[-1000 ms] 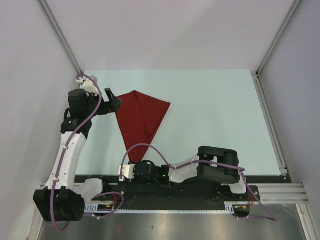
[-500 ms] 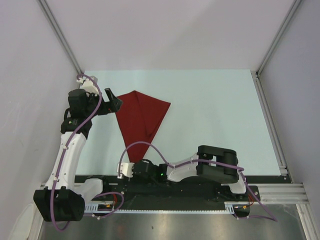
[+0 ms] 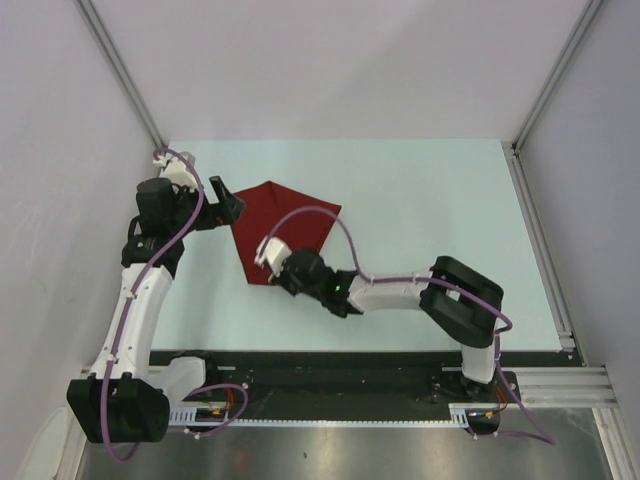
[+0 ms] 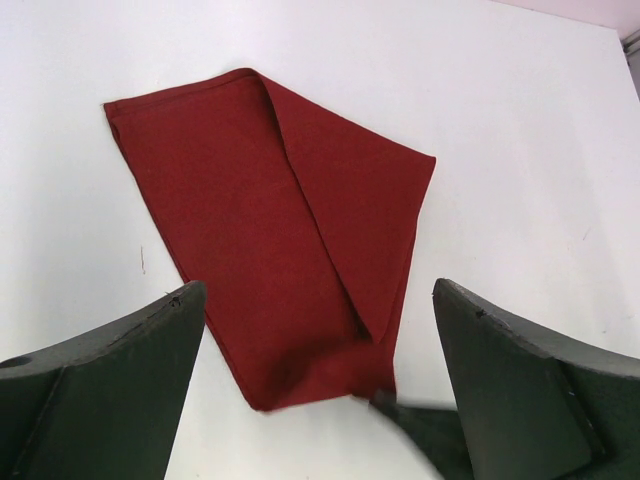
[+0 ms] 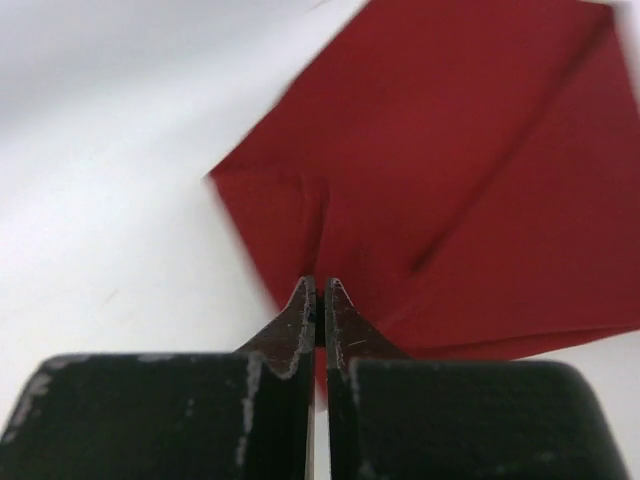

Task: Fold the napkin, place the utensils inside, and roll it up
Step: Fold the napkin

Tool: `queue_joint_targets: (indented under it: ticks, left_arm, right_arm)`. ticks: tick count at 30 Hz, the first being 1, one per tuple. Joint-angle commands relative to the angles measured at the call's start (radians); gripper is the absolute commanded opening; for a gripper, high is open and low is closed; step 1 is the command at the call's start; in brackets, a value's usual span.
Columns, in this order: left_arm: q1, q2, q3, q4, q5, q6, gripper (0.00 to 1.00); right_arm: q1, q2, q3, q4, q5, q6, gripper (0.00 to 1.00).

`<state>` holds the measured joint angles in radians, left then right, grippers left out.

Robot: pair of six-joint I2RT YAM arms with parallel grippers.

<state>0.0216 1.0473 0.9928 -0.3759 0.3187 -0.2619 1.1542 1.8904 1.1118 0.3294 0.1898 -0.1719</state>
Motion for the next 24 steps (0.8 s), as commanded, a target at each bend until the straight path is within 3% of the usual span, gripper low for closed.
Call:
queue_joint_targets:
  ticks: [1, 9, 24]
  left_arm:
    - [0.001, -0.015, 0.006, 0.031, 0.013, -0.01, 1.0]
    - [0.0, -0.009, 0.007, 0.029, 0.016, -0.011, 1.0]
    - [0.0, 0.0, 0.006, 0.032, 0.031, -0.017, 1.0]
  right_arm:
    - [-0.122, -0.063, 0.118, -0.056, -0.067, 0.095, 0.0]
    - [-0.3, -0.016, 0.203, -0.11, -0.133, 0.167, 0.0]
    - [-0.456, 0.078, 0.25, -0.099, -0.178, 0.235, 0.0]
